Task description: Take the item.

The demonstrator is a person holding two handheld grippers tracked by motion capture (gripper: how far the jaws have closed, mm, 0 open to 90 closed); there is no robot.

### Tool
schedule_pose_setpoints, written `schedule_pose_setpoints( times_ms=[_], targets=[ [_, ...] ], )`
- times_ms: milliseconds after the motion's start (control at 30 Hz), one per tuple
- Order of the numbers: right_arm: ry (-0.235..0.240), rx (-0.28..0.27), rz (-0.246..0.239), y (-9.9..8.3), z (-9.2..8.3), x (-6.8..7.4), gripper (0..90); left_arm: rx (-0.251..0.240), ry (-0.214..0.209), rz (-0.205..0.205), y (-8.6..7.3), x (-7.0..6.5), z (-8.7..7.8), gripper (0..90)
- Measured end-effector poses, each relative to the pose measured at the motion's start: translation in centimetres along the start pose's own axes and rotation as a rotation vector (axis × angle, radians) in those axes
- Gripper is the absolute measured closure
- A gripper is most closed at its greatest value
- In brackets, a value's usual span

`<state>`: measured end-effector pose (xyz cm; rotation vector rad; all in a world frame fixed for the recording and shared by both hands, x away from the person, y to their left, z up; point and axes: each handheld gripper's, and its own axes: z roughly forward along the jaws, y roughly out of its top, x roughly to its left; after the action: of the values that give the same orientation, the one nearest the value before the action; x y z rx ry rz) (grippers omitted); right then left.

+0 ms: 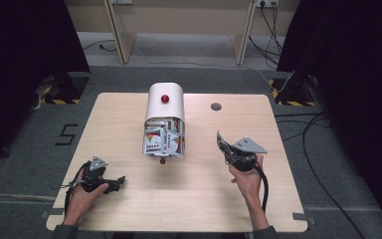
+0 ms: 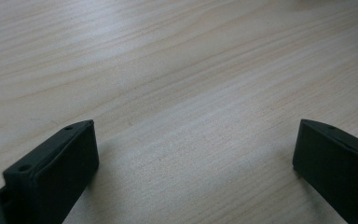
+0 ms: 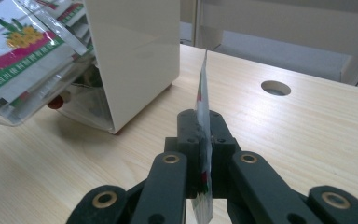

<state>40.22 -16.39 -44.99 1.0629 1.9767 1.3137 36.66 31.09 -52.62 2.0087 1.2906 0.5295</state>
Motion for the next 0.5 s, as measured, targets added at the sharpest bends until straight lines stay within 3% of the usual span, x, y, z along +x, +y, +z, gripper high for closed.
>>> schedule_pose_setpoints(
  times_ms=[500],
  targets=[
    [-0.06, 0.074, -0.005, -1.7, 1.3, -1.4, 87.5, 0.0, 0.0, 0.0, 0.0, 0.0, 0.0, 0.0]
  ],
)
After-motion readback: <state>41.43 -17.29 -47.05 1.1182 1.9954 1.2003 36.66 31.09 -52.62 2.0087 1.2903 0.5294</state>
